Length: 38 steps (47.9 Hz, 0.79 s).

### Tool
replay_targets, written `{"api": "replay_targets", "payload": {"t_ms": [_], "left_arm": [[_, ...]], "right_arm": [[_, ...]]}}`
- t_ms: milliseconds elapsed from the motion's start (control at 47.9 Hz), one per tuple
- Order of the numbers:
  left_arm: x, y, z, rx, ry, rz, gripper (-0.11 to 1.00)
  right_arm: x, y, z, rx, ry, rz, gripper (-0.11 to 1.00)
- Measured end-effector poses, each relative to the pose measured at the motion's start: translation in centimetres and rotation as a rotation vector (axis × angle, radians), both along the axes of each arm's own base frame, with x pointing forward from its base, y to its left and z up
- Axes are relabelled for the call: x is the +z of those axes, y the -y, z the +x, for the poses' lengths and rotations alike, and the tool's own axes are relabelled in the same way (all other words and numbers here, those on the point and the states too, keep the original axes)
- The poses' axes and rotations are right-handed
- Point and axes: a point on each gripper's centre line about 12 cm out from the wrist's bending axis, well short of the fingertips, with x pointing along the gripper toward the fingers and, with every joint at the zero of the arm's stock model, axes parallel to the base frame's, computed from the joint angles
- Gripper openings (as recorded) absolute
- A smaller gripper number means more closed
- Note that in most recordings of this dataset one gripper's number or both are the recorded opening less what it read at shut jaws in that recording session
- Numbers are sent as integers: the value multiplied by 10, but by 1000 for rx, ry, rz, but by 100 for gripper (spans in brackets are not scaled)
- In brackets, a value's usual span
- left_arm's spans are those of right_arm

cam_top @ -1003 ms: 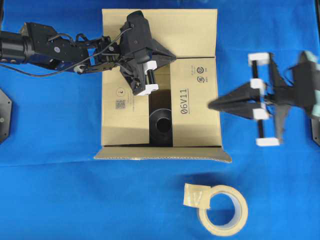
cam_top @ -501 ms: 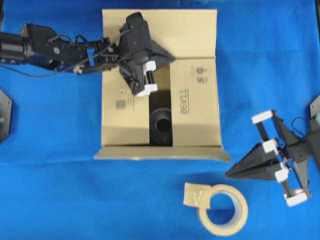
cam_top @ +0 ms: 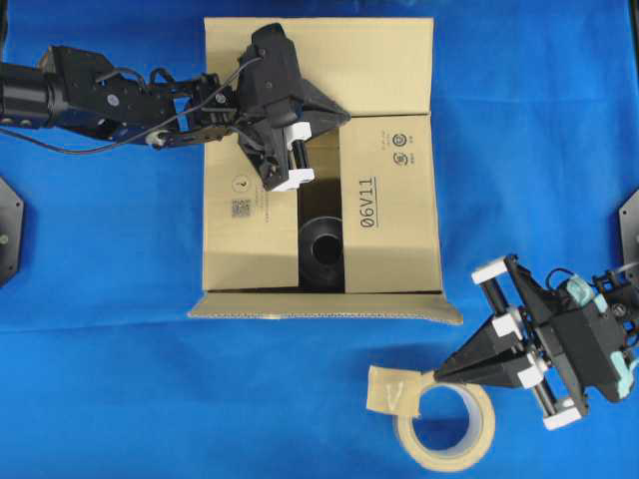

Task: Close the cardboard box.
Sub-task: 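Swing the right gripper out and fold the front flap up and over, then press the folded front flap down with the right gripper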

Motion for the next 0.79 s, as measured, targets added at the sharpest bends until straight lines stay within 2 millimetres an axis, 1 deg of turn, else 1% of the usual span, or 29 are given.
{"api": "replay_targets", "payload": {"t_ms": [104,188,397,480,627,794], "left_arm": [[1,-1,0,2,1,0,0],[0,-1,0,2,0,0,0],[0,0,0,1,2,-1,0],[0,1,0,0,7,-1,0],[2,2,1,-2,17,0,0],[2,2,1,-4,19,1,0]], "right_arm": [[2,9,2,-29,7,3,0],[4,21,2,-66,21,8,0],[14,59,-1,-190,73,25,0],[16,71,0,-232,81,25,0],[9,91,3,-312,44,27,0],[-12,104,9,-377,-44,37,0]]}}
